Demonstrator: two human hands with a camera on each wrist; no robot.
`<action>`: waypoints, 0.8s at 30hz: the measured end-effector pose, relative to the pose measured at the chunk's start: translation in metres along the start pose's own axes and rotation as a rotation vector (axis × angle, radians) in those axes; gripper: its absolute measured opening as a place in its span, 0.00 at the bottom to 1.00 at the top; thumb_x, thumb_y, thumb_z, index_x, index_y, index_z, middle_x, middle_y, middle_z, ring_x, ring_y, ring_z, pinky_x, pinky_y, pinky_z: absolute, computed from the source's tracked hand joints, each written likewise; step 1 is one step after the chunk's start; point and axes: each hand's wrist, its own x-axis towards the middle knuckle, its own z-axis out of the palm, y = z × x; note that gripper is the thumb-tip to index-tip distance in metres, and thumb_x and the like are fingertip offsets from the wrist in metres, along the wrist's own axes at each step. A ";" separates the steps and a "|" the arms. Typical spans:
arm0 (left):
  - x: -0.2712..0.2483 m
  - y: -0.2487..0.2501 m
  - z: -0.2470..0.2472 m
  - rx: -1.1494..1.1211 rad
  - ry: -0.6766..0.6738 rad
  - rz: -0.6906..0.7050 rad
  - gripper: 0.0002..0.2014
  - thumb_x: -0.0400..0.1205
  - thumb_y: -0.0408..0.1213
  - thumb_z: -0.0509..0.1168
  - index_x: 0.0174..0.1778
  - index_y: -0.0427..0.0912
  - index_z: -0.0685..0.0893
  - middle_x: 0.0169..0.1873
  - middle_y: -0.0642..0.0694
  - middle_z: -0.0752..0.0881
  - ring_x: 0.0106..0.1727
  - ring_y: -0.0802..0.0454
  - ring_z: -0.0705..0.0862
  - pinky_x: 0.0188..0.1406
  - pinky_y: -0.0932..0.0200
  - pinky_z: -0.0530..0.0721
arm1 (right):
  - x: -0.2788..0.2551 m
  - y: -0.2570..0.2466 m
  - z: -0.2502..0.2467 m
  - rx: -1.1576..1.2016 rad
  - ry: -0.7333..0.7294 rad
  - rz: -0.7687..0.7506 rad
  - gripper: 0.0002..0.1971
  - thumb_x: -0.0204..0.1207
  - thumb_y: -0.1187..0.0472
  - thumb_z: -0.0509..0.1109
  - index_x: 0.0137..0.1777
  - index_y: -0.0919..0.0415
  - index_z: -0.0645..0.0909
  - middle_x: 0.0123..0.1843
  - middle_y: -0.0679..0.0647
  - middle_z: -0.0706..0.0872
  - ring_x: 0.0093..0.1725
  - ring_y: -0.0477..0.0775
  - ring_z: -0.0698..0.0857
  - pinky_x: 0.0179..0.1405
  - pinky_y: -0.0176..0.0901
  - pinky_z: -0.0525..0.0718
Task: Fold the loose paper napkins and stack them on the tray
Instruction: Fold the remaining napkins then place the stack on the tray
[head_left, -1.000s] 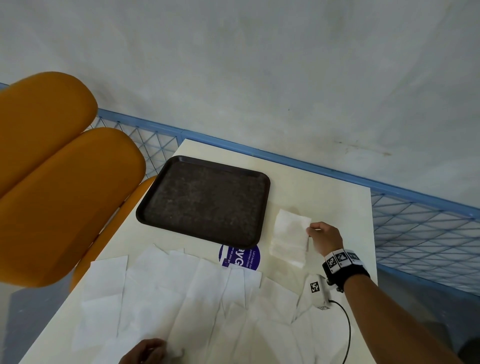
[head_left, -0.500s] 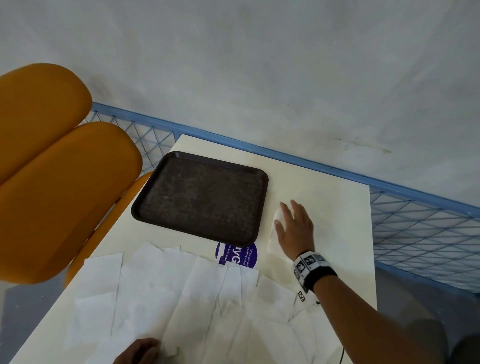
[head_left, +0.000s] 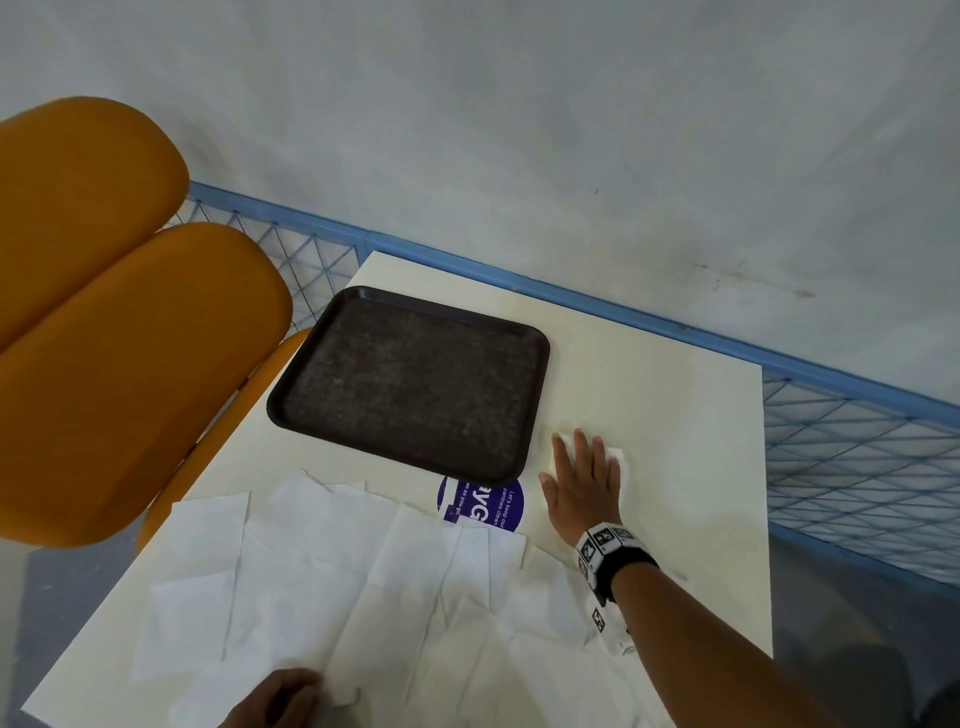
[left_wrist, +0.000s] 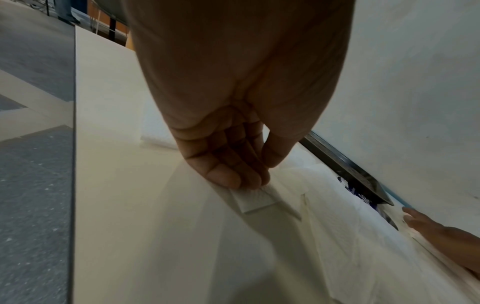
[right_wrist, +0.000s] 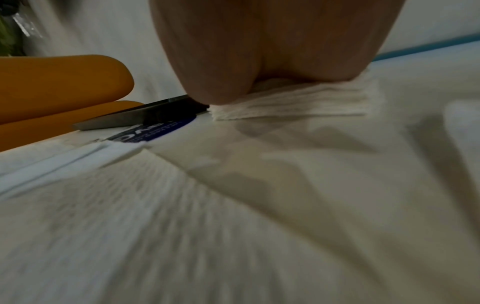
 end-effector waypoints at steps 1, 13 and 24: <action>-0.002 0.000 -0.001 -0.054 0.051 -0.034 0.11 0.64 0.75 0.66 0.39 0.82 0.85 0.58 0.70 0.88 0.54 0.72 0.85 0.48 0.78 0.80 | 0.002 0.000 -0.001 -0.001 -0.022 0.003 0.33 0.89 0.41 0.47 0.89 0.48 0.40 0.91 0.58 0.41 0.89 0.65 0.41 0.86 0.65 0.45; -0.034 0.037 -0.002 -0.208 0.040 -0.119 0.15 0.78 0.40 0.77 0.40 0.72 0.88 0.37 0.69 0.90 0.46 0.59 0.90 0.52 0.53 0.85 | -0.110 -0.014 -0.040 0.435 0.260 -0.055 0.15 0.82 0.54 0.66 0.66 0.53 0.83 0.68 0.54 0.83 0.69 0.61 0.78 0.66 0.54 0.74; -0.041 0.096 0.008 -0.159 0.059 0.031 0.04 0.83 0.40 0.68 0.48 0.55 0.87 0.43 0.60 0.88 0.47 0.58 0.85 0.50 0.60 0.77 | -0.211 -0.020 0.005 0.090 -0.225 -0.007 0.32 0.75 0.46 0.72 0.78 0.46 0.66 0.69 0.52 0.78 0.71 0.60 0.71 0.71 0.55 0.67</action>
